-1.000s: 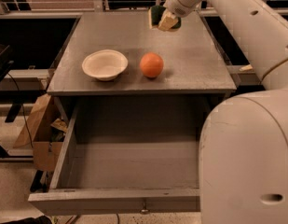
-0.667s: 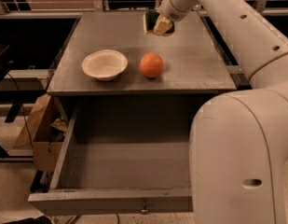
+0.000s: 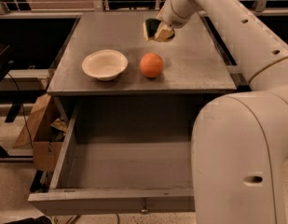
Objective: Pick sponge from top drawer and place on counter
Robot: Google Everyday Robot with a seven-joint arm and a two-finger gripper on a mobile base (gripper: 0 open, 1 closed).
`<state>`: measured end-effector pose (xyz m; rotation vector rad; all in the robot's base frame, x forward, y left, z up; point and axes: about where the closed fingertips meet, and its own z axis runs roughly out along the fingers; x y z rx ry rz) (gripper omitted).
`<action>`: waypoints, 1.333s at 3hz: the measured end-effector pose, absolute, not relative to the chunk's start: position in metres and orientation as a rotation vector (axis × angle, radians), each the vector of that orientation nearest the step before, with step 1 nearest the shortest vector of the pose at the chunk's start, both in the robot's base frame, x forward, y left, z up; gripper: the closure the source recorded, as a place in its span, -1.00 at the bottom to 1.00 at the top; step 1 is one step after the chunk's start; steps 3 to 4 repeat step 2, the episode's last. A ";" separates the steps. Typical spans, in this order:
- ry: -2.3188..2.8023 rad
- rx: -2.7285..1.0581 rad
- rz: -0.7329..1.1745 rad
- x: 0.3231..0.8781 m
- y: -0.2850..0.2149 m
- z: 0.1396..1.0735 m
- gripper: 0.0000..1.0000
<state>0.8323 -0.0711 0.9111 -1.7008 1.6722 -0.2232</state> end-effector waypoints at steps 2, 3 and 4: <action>1.672 -1.701 -0.223 0.832 -0.071 0.911 -1.00; 1.672 -1.701 -0.223 0.832 -0.071 0.911 -1.00; 1.672 -1.701 -0.223 0.832 -0.071 0.911 -1.00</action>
Offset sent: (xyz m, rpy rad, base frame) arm 0.0000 0.0000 0.0000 0.0000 0.0000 0.0000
